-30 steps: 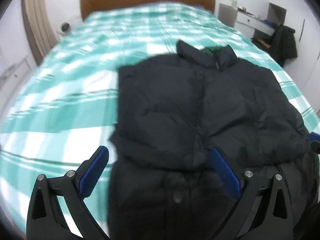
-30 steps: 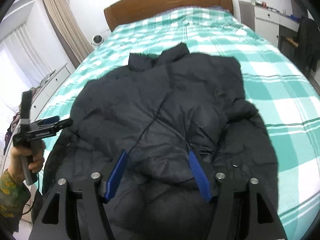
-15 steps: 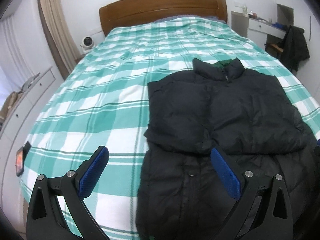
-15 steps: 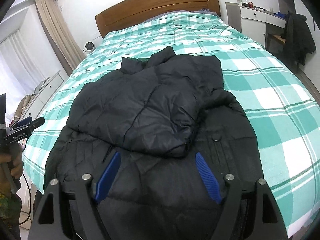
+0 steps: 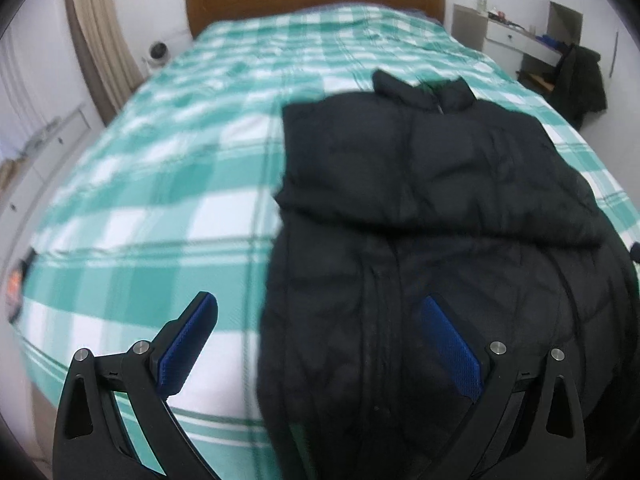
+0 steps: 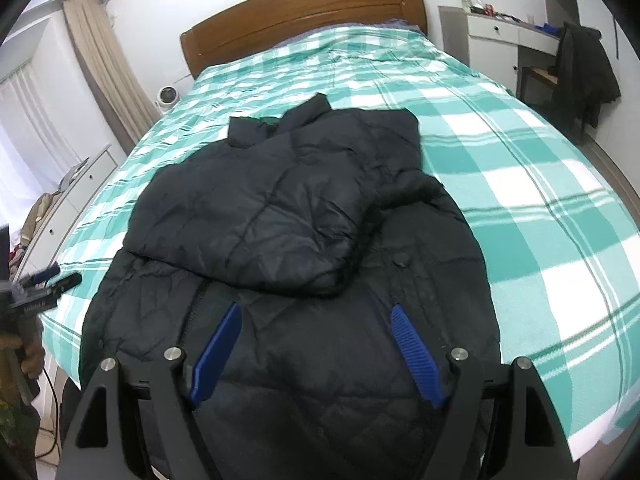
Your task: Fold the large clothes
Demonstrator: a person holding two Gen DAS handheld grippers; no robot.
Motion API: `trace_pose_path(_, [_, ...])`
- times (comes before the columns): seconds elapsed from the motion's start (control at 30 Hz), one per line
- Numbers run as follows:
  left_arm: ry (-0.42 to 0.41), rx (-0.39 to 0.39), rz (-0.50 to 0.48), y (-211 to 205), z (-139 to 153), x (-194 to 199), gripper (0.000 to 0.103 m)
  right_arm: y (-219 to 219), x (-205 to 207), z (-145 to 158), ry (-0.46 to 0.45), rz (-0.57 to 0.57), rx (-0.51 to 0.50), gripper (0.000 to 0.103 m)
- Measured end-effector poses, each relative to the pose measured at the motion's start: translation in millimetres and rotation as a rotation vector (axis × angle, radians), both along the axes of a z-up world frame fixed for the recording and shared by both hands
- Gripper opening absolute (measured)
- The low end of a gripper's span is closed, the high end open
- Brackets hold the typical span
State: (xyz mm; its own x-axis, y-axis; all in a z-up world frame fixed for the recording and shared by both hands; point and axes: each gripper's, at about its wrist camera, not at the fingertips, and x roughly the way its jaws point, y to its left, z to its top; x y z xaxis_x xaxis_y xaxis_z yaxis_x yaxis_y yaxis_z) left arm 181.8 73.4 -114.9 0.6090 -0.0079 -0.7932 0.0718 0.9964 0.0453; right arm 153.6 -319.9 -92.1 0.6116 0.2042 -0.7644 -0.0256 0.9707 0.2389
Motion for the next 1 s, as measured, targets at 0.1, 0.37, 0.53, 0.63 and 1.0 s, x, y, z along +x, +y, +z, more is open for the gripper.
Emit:
trace_pose_path(0.1, [0.006,-0.007,-0.052,-1,-19,2,0.102,-3,-2,-6,0.016,-0.015,0.015,0.079])
trace_pose_path(0.37, [-0.083,-0.052,0.161,92,-29,86,0.102,11,2,4,-0.002,-0.010,-0.038,0.079])
trace_pose_path(0.53, [0.042,0.004,0.148,116,-96,156,0.103,25,11,4,0.030,-0.027,-0.065,0.079])
trace_pose_path(0.63, [0.021,0.002,0.162,115,-99,160,0.103,36,12,5,0.051,-0.033,-0.081,0.079])
trace_pose_path(1.0, [0.003,-0.002,0.171,122,-99,158,0.103,45,9,12,0.101,-0.176,-0.169,0.079])
